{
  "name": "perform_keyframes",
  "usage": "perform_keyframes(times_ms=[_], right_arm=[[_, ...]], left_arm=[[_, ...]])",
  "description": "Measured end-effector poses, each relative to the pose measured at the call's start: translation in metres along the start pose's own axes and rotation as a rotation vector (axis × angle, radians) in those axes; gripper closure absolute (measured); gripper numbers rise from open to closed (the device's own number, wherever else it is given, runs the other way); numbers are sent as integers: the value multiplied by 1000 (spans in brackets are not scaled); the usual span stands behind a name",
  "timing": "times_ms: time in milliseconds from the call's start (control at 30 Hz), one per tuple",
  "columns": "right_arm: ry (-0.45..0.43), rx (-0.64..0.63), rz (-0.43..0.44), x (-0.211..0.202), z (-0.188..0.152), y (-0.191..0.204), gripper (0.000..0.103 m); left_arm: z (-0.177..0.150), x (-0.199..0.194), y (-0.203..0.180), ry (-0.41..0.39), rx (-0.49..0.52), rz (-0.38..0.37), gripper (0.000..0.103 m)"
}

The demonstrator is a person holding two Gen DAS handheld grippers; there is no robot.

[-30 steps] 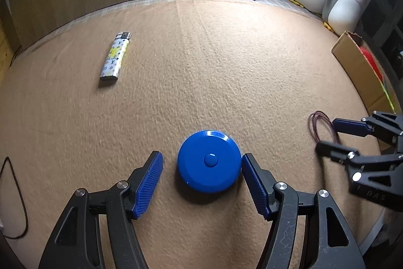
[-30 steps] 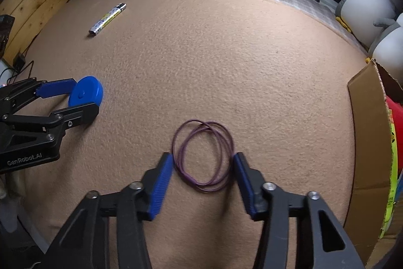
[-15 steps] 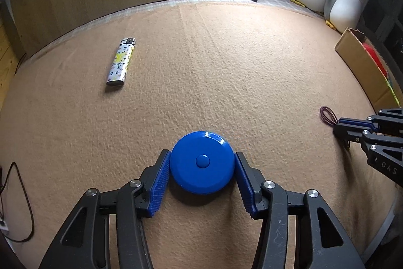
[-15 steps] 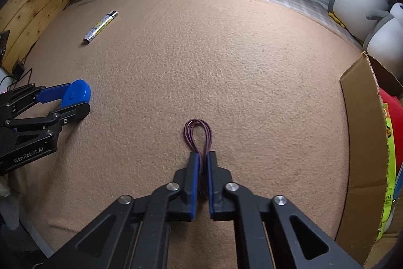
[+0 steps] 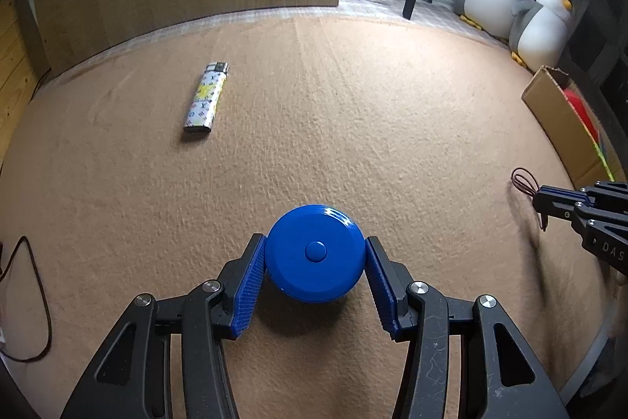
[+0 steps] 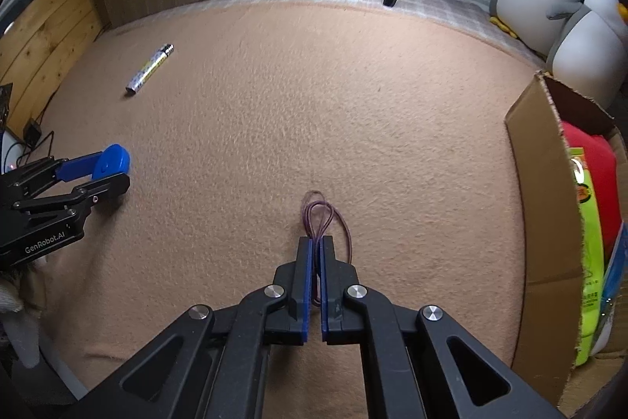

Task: Organize objects
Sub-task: 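Carry the tape measure and cable coil into the box and open both grippers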

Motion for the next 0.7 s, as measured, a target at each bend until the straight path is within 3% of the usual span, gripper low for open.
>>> perform_keyframes(times_ms=[333, 700], right_arm=[[-48, 34, 9, -23, 3, -13, 100], [-140, 94, -17, -75, 1, -53, 100]], left_arm=[[14, -17, -24, -36, 25, -26, 49], [43, -27, -92, -76, 107, -97, 49]])
Point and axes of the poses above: each gripper's, at about its wrist camera, not at the fingertips, and x roughly the way its jaws point, y to its left, z to its top, the point moved 6 cm from there along x, roughly the way its jaws point, and after that the axes turned 2 degrees about -x, right-handed, at the moved point
